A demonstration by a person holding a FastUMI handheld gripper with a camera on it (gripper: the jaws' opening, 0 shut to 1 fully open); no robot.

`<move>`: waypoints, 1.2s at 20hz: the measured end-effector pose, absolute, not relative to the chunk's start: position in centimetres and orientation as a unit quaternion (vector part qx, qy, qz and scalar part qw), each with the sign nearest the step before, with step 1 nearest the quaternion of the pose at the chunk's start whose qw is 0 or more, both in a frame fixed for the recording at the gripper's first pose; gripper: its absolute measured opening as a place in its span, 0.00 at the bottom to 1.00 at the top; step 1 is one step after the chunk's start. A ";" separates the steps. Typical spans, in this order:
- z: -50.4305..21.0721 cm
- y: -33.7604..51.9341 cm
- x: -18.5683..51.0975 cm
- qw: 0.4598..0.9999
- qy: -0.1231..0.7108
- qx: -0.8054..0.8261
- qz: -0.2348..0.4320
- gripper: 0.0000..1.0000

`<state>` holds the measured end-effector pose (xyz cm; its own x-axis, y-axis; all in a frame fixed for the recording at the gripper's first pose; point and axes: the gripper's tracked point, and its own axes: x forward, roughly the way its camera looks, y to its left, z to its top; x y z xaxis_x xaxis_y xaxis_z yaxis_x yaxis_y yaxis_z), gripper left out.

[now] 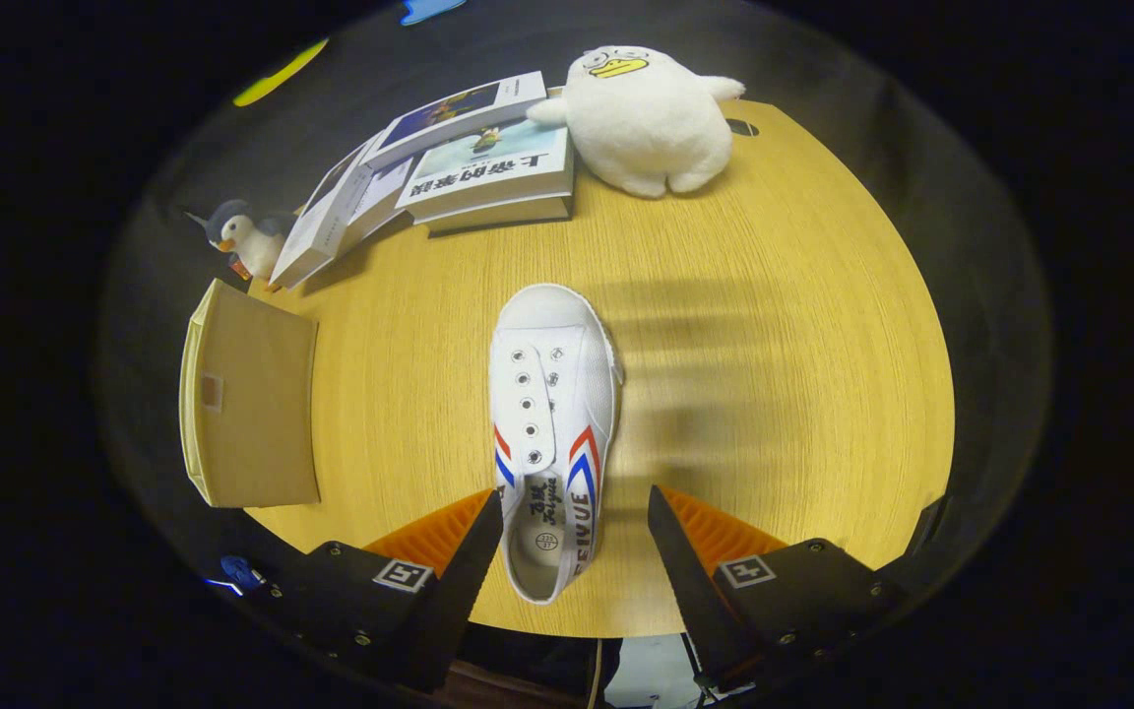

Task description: Open the storage box then place both shoes into the box .Put the left shoe in first, then the right shoe, with the right side of both shoes facing outward in a uniform manner.

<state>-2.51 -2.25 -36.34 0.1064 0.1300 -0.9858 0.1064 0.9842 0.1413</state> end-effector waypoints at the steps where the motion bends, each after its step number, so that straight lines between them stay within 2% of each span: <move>1: -37.2 -2.3 -2.6 0.736 0.671 0.086 0.008 0.91; 2: -37.5 -2.2 -2.6 0.734 0.673 0.090 0.009 0.90; 3: -37.7 -2.1 -2.7 0.730 0.678 0.087 0.009 0.72; 11: -41.5 -1.4 -2.5 0.715 0.695 0.064 0.033 0.73; 13: -39.8 -1.4 -2.0 0.708 0.700 0.082 0.039 0.51; 14: -41.5 -1.1 -2.5 0.706 0.702 0.072 0.048 0.40; 15: -37.3 -2.6 -0.3 0.708 0.701 0.070 0.048 0.33; 16: -42.4 -2.1 -2.2 0.712 0.698 0.068 0.035 0.26; 17: -41.4 -1.8 -2.5 0.706 0.703 0.087 0.027 0.06; 18: -41.0 -2.3 -2.4 0.709 0.699 0.096 0.016 0.06; 19: -41.2 -2.1 -2.4 0.707 0.699 0.102 0.014 0.01; 24: -38.8 -1.0 -2.4 0.702 0.700 0.126 0.027 0.00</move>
